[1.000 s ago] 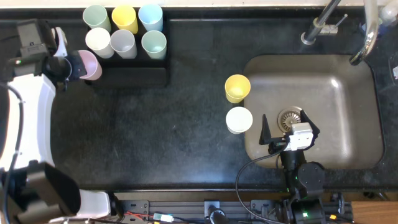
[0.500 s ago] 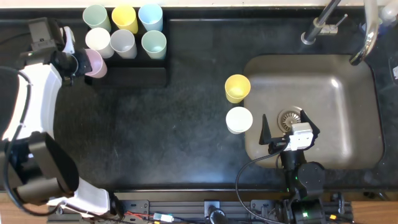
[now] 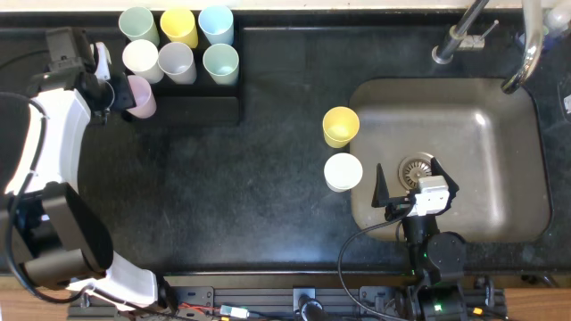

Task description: Store Cups

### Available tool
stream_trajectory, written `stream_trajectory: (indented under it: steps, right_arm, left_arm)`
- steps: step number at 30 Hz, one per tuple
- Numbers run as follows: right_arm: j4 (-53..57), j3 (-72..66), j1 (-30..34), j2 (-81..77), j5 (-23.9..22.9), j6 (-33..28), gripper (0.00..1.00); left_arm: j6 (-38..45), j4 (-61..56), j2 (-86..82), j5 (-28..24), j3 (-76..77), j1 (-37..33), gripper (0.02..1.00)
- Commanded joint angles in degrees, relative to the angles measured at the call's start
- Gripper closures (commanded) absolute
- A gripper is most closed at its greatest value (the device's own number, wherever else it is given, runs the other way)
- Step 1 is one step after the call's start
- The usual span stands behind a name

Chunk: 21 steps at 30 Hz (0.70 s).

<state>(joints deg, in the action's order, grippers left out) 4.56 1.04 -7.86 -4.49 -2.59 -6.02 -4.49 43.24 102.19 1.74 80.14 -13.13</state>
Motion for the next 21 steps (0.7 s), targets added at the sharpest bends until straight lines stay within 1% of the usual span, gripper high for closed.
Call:
stream_trajectory:
  steps: [1, 3, 4, 6, 8, 10, 13, 16, 18, 21]
  right_arm:
    - [-0.3, -0.7, 0.4, 0.7, -0.2, 0.0, 0.003]
    - [-0.3, -0.7, 0.4, 0.7, -0.2, 0.0, 0.005]
    - [-0.3, -0.7, 0.4, 0.7, -0.2, 0.0, 0.005]
    - [-0.3, -0.7, 0.4, 0.7, -0.2, 0.0, 0.005]
    - [-0.3, -0.7, 0.4, 0.7, -0.2, 0.0, 0.005]
    - [-0.3, -0.7, 0.4, 0.7, -0.2, 0.0, 0.003]
    - [-0.3, -0.7, 0.4, 0.7, -0.2, 0.0, 0.005]
    - [-0.3, -0.7, 0.4, 0.7, -0.2, 0.0, 0.003]
    - [-0.3, -0.7, 0.4, 0.7, -0.2, 0.0, 0.003]
    - [-0.3, -0.7, 0.4, 0.7, -0.2, 0.0, 0.005]
  left_arm:
    - [-2.2, 5.0, -6.6, 2.9, 5.5, 4.2, 0.356]
    - [-6.1, 10.7, -7.9, 4.9, 10.8, 8.4, 0.277]
    - [-8.0, 13.7, -8.0, 5.9, 14.1, 11.3, 0.255]
    - [-11.1, 17.5, -7.7, 8.2, 19.8, 18.1, 0.224]
    - [-14.8, 18.9, -6.7, 10.9, 24.2, 25.5, 0.198]
    - [-18.5, 19.4, -5.0, 12.0, 27.4, 32.4, 0.18]
    - [-24.9, 20.5, -1.7, 11.2, 30.3, 40.7, 0.172]
    - [-28.7, 20.3, 2.3, 8.1, 30.6, 46.6, 0.172]
    - [-30.0, 20.4, 5.1, 5.8, 30.6, 49.3, 0.172]
    - [-31.5, 20.5, 9.1, 4.2, 30.6, 52.2, 0.178]
